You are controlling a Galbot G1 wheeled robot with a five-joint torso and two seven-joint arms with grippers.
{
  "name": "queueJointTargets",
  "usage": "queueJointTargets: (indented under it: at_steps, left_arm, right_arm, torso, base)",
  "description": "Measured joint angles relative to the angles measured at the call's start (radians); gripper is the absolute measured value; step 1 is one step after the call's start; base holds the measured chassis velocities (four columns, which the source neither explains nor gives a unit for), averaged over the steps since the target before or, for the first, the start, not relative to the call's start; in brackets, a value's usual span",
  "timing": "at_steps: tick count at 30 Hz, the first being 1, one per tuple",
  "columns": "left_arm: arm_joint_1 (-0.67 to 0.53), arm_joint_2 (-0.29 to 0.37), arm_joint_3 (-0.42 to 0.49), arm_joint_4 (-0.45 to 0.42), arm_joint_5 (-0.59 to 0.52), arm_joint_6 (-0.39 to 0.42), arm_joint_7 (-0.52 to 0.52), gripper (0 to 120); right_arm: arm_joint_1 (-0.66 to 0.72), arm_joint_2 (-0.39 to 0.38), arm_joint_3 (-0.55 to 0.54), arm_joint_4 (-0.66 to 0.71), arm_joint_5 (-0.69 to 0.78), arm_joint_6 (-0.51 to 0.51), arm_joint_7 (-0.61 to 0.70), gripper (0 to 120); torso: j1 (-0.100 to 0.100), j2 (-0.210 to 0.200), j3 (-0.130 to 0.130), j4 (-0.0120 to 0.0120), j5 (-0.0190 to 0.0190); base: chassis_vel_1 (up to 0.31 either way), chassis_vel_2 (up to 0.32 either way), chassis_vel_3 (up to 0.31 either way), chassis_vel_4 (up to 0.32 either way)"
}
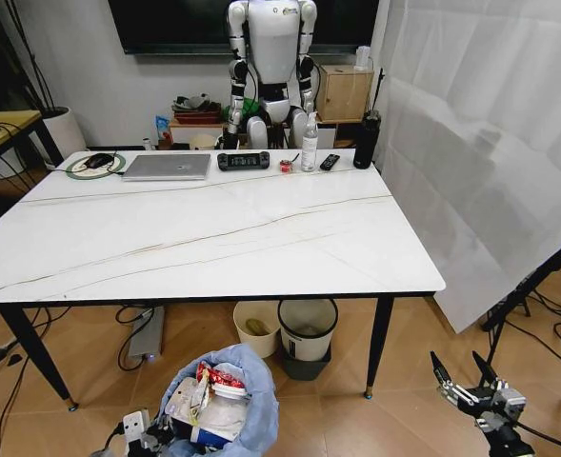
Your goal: Pick up the trash bin and place the trash from the table into it.
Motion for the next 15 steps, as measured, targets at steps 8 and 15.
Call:
queueJointTargets:
  at_steps: [8,15]
  left_arm:
    - [-0.037,0.014,-0.016,0.078,-0.013,-0.010,0.009,0]
    - [-0.103,0.028,-0.022,0.199,-0.017,-0.010,0.014,0]
  right_arm:
    - [0.000,0.000,0.000,0.000,0.000,0.000,0.000,100]
    - [0.000,0.000,0.000,0.000,0.000,0.000,0.000,100]
  torso:
    - [-0.017,-0.038,-0.022,0.0000,0.0000]
    - [-0.031,-0.071,-0.040,0.0000,0.0001]
  base:
    - [0.000,0.000,0.000,0.000]
    - [0.000,0.000,0.000,0.000]
